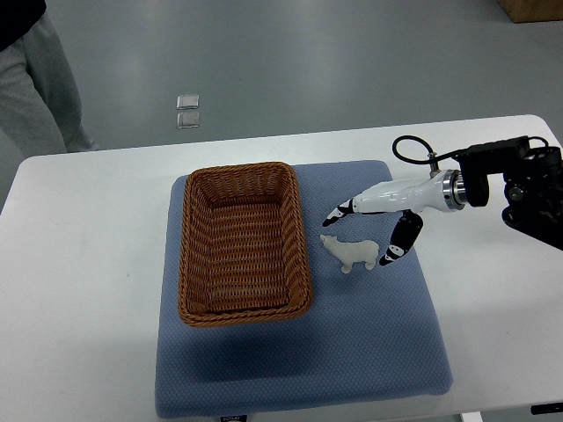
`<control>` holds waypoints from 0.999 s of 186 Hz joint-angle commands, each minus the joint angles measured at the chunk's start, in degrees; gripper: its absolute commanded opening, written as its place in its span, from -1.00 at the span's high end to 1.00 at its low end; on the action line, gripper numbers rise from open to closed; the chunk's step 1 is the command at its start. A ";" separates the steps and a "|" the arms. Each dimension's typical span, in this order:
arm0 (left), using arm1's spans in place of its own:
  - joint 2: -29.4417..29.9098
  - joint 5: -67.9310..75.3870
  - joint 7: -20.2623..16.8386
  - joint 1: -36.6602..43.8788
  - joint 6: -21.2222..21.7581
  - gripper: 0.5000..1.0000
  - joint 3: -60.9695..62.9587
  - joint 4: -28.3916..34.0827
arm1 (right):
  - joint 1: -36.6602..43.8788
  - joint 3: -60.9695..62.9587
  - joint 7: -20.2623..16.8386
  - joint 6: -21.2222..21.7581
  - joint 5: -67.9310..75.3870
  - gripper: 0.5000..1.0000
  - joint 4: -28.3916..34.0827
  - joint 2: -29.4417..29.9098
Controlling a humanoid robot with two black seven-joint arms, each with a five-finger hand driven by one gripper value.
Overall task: Place white bear in brown basket with right hand
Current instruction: 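Lower the right hand and close fingers around the white bear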
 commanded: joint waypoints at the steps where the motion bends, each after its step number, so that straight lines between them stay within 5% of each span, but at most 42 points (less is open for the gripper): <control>1: 0.00 0.00 0.00 0.01 0.00 -1.00 0.00 0.00 | -1.09 0.12 -0.88 -0.66 0.15 -0.65 -0.09 0.50; 135: 0.00 0.00 0.00 0.01 0.00 -1.00 0.00 0.00 | -3.46 0.64 -3.08 -4.00 0.06 -0.56 -4.31 5.07; 186: 0.00 0.00 0.00 0.01 0.00 -1.00 0.00 0.00 | -3.64 0.73 -2.99 -5.14 0.06 -0.06 -5.71 5.69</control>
